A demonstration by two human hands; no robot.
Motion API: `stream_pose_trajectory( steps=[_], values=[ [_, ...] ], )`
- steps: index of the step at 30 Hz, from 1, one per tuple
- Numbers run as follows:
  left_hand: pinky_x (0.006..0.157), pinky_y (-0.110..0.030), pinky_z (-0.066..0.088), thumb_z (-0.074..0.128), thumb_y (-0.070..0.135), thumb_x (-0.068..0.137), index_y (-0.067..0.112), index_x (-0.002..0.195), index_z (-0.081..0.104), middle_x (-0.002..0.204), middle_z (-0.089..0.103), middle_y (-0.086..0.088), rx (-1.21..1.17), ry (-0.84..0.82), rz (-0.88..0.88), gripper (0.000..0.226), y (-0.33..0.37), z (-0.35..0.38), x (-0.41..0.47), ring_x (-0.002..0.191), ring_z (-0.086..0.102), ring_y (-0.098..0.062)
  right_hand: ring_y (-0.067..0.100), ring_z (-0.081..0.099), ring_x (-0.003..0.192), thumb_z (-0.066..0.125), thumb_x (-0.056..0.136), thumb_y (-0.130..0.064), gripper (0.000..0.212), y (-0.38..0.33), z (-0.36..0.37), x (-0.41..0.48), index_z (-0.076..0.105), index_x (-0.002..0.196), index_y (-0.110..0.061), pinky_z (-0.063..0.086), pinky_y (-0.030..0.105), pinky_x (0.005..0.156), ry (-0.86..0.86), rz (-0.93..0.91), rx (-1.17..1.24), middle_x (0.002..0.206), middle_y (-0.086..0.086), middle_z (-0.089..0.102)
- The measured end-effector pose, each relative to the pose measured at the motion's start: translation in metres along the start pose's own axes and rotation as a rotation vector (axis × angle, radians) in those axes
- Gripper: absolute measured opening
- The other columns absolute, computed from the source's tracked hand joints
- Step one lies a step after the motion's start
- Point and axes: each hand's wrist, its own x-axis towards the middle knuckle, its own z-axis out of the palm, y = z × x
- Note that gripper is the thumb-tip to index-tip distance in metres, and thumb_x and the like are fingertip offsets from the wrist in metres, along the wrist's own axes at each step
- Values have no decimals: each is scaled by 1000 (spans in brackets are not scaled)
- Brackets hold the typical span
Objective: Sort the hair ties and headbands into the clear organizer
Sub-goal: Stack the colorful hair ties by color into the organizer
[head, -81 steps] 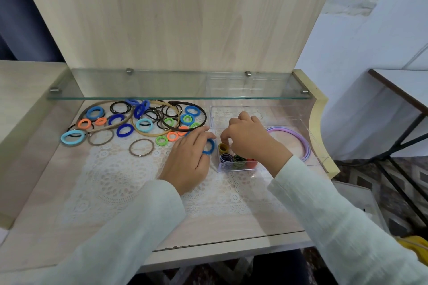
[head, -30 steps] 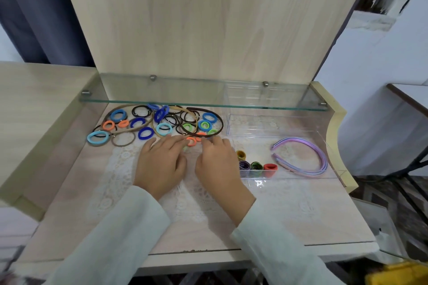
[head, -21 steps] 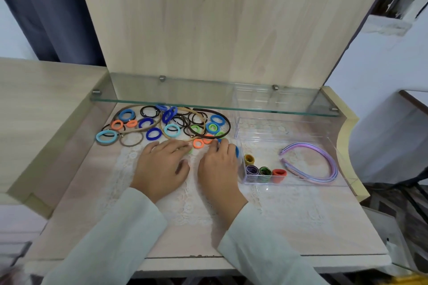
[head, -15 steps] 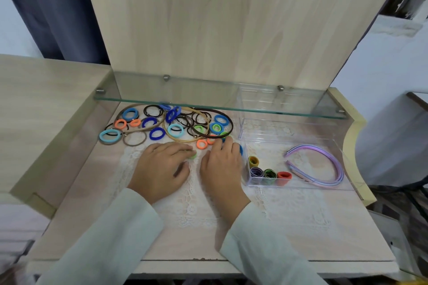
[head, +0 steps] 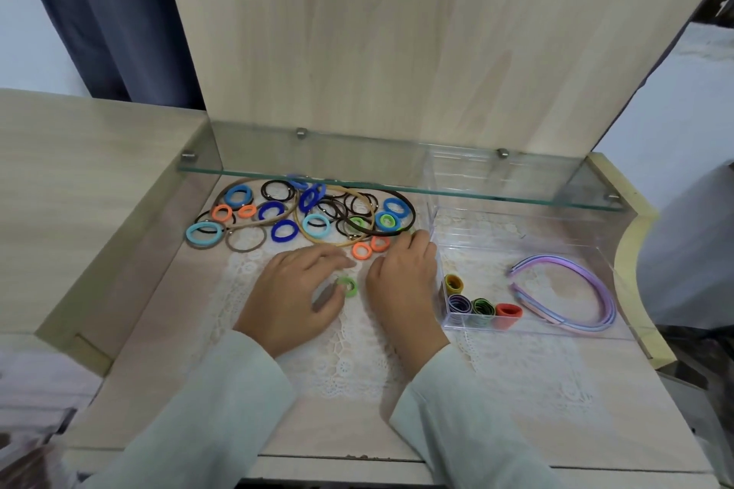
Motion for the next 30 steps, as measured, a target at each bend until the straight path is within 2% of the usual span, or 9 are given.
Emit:
stream_pose_trajectory(
  steps=[3,6,9,15,21,25,30],
  values=[
    [108,-34,27,37,52,87,35,135,52,144,46,15,83,-81,-162,53,1,0,2,135,40,-10,26,42,107,44,87,-16,35,2,-3,1,47,121,-7,36,33,89,-55,-3,-26,120,13,43],
    [115,-36,16,23,59,86,37,143,43,153,36,18,140,-175,-212,64,2,2,4,144,27,-9,27,43,105,45,86,-16,33,2,-6,0,49,118,-8,36,34,87,-43,-24,-33,119,12,45],
    [117,-39,13,16,60,85,37,143,43,154,34,18,165,-194,-236,68,4,2,4,146,24,-10,28,44,101,48,83,-13,31,1,-5,0,52,113,-7,37,36,84,-23,-33,-14,116,13,49],
    [120,-40,8,5,56,83,35,149,34,161,21,14,203,-206,-315,75,2,4,6,150,13,-14,30,45,103,46,83,-14,39,0,-3,3,50,121,-5,38,38,84,-30,-33,-10,120,13,50],
    [120,-39,5,19,43,90,33,150,33,163,18,7,175,-191,-398,63,4,2,7,151,10,-15,27,41,105,42,87,-26,42,-4,-2,4,46,124,-6,36,37,87,-23,11,-25,123,12,43],
    [121,-39,6,20,43,89,31,149,35,163,19,5,169,-167,-423,63,4,1,8,151,11,-16,28,42,99,44,89,-29,29,-3,1,4,52,110,-11,36,38,82,4,-13,-21,111,12,47],
    [121,-38,6,21,41,88,30,149,36,162,20,5,154,-165,-426,64,3,2,8,151,11,-15,30,46,96,46,95,-32,26,0,5,6,58,109,-13,37,41,79,57,-61,-2,103,12,53]
  ],
)
